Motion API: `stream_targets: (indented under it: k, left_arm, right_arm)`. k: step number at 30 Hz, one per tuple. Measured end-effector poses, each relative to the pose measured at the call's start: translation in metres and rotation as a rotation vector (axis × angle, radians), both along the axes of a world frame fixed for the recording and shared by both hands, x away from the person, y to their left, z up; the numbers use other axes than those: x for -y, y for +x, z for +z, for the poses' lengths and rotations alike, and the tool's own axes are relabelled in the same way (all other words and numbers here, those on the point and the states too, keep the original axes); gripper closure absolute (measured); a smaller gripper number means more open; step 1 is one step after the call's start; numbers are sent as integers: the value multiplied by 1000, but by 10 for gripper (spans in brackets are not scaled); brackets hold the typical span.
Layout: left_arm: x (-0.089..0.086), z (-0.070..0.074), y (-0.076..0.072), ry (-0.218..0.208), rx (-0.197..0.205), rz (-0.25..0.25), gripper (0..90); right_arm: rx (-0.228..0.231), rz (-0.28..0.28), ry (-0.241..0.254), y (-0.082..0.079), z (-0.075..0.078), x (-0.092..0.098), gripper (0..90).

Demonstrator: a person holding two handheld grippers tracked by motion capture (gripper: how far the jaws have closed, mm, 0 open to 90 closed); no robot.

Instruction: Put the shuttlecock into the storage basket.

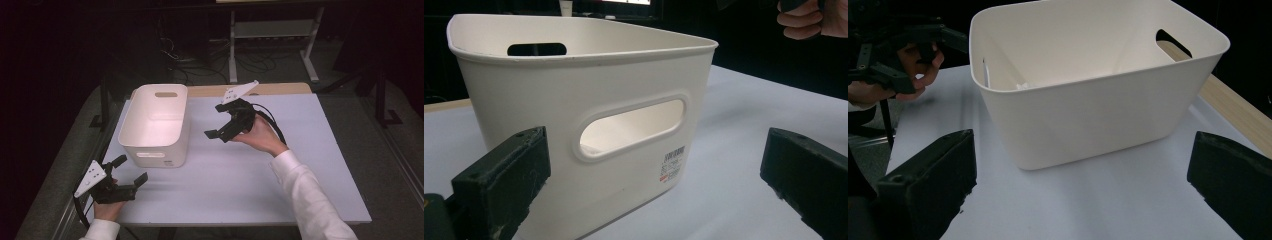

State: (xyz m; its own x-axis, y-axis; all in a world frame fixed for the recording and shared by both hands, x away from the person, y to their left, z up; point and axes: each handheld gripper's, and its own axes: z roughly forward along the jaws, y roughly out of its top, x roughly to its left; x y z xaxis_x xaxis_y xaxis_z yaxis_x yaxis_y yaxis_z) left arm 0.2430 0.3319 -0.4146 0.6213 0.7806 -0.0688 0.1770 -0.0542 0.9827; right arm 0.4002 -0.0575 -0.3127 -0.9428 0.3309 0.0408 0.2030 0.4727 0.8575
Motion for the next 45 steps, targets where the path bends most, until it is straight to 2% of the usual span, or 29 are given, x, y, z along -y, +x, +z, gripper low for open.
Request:
stream_targets:
  k: [6,10,27,33,40,45]
  left_arm:
    - [0,1,-1,3,-2,4,0]
    - [0,1,-1,3,-4,4,0]
    - [1,0,-1,3,-2,1,0]
    - [1,0,-1,3,-4,1,0]
    - [1,1,-1,-1,-5,-4,0]
    - [1,1,0,-5,-6,-5,0]
  right_arm:
    - [1,-15,16,-4,-5,13,0]
    - [-21,-33,42,-8,-7,20,0]
    - [1,-73,89,-19,-13,48,0]
    - [7,-101,94,-24,-19,59,0]
    - [5,-135,136,-30,-23,73,0]
    - [5,-160,148,-34,-25,85,0]
